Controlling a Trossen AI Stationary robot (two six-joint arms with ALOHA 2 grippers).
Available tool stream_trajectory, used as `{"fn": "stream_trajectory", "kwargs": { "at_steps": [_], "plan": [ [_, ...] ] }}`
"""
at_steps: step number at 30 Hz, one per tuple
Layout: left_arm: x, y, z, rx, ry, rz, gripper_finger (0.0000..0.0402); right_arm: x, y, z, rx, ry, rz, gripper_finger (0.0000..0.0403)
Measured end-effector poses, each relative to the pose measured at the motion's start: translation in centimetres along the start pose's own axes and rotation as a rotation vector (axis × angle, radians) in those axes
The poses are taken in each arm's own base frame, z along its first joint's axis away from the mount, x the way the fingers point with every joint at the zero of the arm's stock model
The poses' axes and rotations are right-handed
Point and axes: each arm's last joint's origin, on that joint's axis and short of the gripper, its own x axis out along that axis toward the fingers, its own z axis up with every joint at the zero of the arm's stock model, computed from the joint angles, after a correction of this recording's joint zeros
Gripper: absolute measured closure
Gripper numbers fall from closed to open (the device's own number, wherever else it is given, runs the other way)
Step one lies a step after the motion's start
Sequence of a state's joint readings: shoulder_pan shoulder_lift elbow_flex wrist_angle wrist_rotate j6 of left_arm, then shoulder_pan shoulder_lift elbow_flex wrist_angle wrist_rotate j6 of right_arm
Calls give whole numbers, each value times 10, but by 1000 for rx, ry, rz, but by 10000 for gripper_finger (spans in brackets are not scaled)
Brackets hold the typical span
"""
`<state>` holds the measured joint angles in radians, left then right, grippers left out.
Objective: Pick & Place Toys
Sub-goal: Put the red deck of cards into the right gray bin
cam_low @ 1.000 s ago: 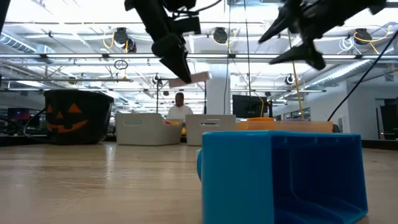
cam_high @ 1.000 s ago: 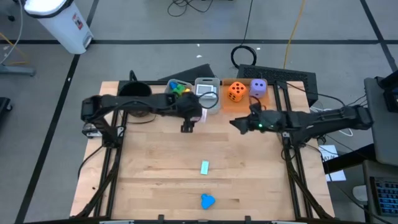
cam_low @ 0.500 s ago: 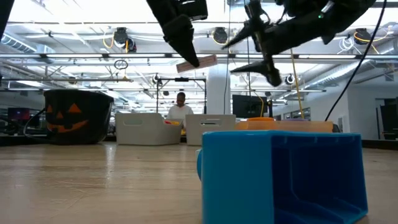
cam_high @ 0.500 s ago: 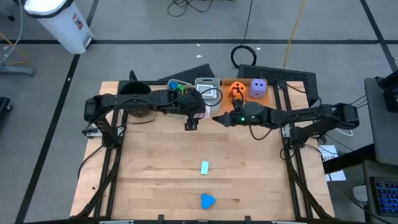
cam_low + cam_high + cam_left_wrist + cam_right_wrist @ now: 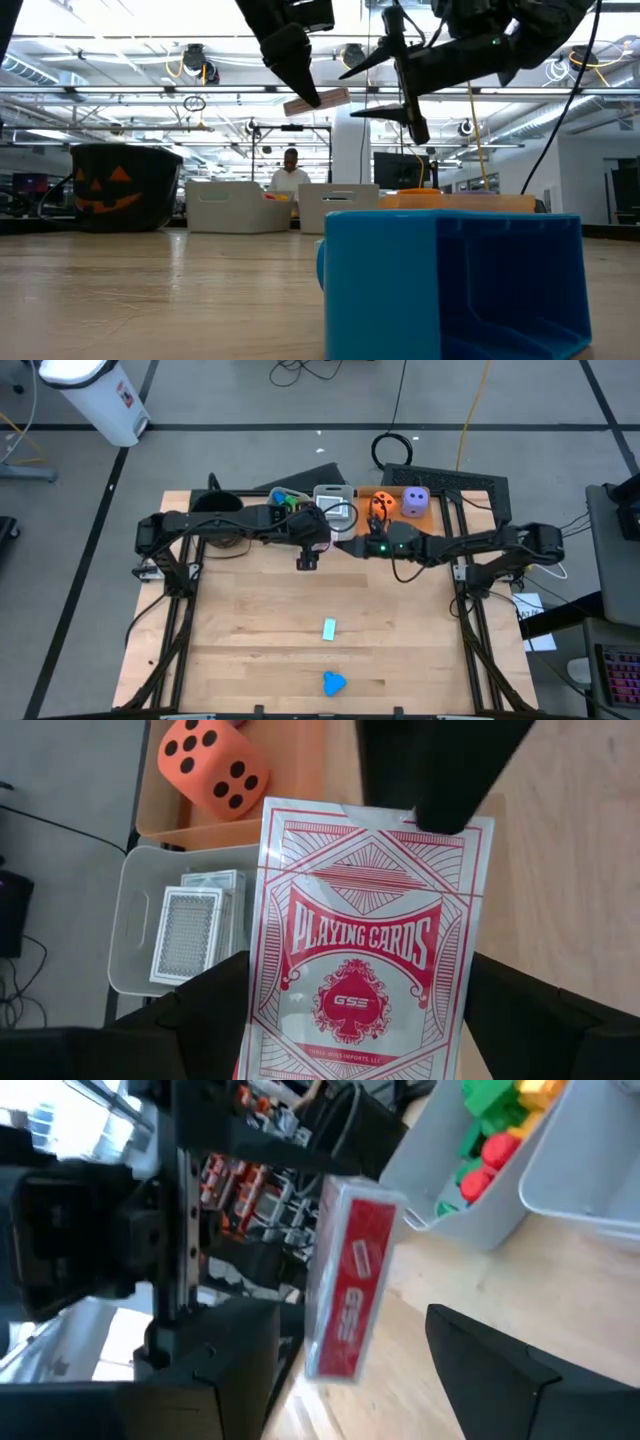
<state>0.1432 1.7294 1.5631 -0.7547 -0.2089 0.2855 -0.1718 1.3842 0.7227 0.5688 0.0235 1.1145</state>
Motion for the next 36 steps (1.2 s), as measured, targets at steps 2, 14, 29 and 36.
{"fn": "stream_trajectory", "kwargs": {
  "at_steps": [2,14,29,36],
  "plan": [
    [0,0,0,3,-1,1,91,1,-1,3,4,-16,10,161],
    [0,0,1,25,-14,-13,82,1,-6,14,35,-10,18,246],
    [1,0,4,20,-39,-7,76,1,-4,14,39,7,36,361],
    [0,-3,5,22,-48,-8,70,1,-4,14,36,9,36,361]
  ]
}}
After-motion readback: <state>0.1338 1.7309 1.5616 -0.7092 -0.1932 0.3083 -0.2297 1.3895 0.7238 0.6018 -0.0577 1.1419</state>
